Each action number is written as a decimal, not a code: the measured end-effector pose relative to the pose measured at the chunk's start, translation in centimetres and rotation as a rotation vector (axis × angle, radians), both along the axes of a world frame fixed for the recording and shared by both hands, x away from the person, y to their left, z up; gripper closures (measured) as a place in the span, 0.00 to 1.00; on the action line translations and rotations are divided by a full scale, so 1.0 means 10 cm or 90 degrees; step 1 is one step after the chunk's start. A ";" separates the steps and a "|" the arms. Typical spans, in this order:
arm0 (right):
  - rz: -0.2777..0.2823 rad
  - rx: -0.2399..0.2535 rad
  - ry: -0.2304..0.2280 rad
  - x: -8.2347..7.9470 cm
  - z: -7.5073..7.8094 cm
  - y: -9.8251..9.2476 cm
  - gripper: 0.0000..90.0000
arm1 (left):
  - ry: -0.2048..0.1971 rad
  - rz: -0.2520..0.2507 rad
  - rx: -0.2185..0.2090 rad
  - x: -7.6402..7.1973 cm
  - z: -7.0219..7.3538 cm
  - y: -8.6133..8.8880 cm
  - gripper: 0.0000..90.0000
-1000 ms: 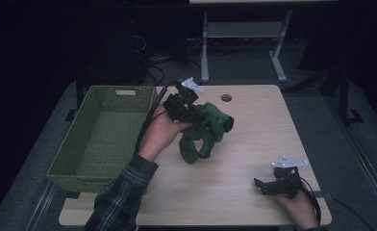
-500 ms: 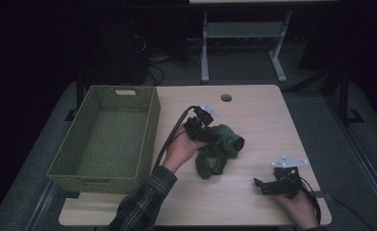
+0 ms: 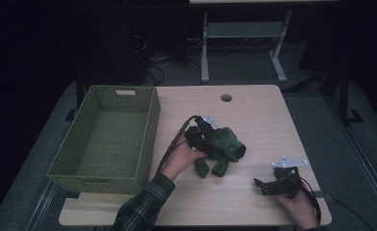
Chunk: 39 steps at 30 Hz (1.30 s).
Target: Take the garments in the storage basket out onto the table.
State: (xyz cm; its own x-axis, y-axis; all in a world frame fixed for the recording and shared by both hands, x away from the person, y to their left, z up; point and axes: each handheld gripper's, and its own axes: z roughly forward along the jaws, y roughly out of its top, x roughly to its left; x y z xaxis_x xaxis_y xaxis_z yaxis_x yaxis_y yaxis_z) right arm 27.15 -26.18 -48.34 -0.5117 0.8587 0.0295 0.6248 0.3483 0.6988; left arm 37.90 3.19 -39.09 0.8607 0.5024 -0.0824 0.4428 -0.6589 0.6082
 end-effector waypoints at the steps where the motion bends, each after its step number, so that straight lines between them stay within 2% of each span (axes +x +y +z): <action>1: 0.000 0.000 0.000 0.00 0.00 0.00 0.01 | -0.006 0.003 -0.001 -0.03 0.02 0.03 0.39; 7: -0.001 0.000 0.000 0.00 0.00 0.00 0.01 | -0.022 0.015 -0.012 -0.17 0.06 0.23 0.34; 12: -0.009 -0.002 0.003 -0.01 0.00 -0.01 0.01 | -0.028 0.030 -0.023 -0.31 0.02 0.41 0.34; 14: -0.010 -0.006 0.006 -0.01 0.02 -0.01 0.04 | -0.032 0.033 -0.028 -0.37 -0.01 0.47 0.34; 17: -0.002 -0.002 0.006 -0.04 0.05 -0.02 0.16 | -0.033 0.038 -0.028 -0.46 -0.08 0.51 0.33; 20: 0.004 0.005 0.010 -0.06 0.09 0.00 0.19 | -0.039 0.039 -0.034 -0.55 -0.13 0.54 0.33; 25: 0.037 0.027 -0.007 -0.11 0.15 0.08 0.26 | -0.035 0.032 -0.028 -0.69 -0.22 0.57 0.33; 27: 0.047 0.042 0.001 -0.12 0.16 0.12 0.26 | -0.028 0.030 -0.028 -0.74 -0.27 0.58 0.33; 30: 0.066 0.045 0.006 -0.12 0.15 0.18 0.27 | -0.021 0.026 -0.022 -0.78 -0.33 0.56 0.33; 36: 0.084 0.049 0.012 -0.13 0.16 0.25 0.28 | -0.019 0.031 0.003 -0.79 -0.46 0.43 0.29; 39: 0.087 0.050 0.012 -0.13 0.16 0.26 0.28 | -0.032 0.038 0.020 -0.77 -0.50 0.39 0.29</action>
